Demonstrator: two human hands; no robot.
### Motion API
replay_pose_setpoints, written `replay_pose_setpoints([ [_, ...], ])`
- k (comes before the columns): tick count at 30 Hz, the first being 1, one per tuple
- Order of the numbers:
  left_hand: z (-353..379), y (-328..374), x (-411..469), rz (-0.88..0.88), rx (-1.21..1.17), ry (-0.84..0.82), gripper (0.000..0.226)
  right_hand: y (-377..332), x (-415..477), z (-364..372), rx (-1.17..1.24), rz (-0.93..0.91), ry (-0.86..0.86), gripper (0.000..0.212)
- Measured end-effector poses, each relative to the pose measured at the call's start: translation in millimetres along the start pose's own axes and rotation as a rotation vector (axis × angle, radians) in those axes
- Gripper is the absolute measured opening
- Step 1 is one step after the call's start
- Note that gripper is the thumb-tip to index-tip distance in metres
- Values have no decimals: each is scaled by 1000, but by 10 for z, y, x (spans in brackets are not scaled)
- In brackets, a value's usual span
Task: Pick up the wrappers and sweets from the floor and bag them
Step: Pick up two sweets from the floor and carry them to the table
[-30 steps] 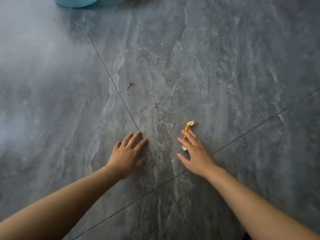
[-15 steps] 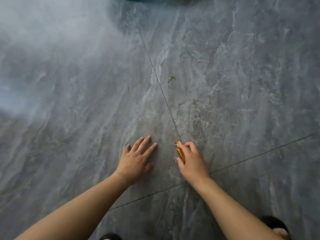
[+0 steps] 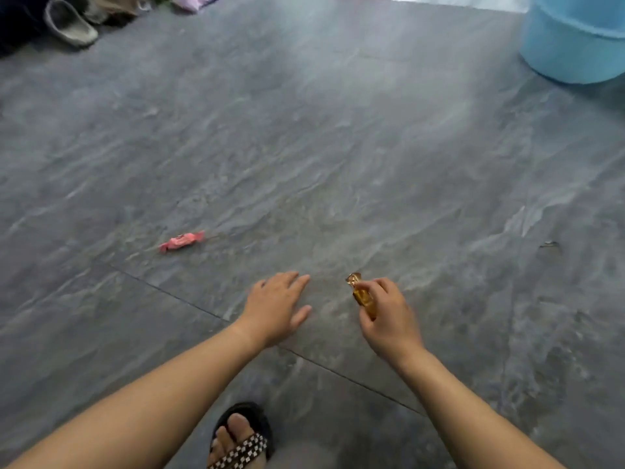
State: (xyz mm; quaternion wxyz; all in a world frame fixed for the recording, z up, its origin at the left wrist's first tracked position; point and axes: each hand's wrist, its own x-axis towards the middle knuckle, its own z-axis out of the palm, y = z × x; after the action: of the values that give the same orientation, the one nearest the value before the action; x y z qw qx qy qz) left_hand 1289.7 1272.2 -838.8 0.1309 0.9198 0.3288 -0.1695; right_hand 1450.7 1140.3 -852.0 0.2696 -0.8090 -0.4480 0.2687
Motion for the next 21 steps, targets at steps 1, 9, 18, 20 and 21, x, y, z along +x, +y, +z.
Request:
replay_pose_setpoints([
  [1,-46,-147,-75,-43,-24,25,59,-141,48,60,6,-30,-11,35],
  [9,-43,-1419,-200,-216,-79,60,51,-764,392,733,14,-109,-116,30],
  [18,38,-2408,320,-391,-113,175,44,-818,644,1192,-5,-37,-164,30],
  [20,113,-2427,398,-407,-108,166,41,-767,646,1197,-14,-21,-172,30],
  [21,146,-2416,415,-413,-120,174,37,-736,644,1190,-16,-16,-172,31],
])
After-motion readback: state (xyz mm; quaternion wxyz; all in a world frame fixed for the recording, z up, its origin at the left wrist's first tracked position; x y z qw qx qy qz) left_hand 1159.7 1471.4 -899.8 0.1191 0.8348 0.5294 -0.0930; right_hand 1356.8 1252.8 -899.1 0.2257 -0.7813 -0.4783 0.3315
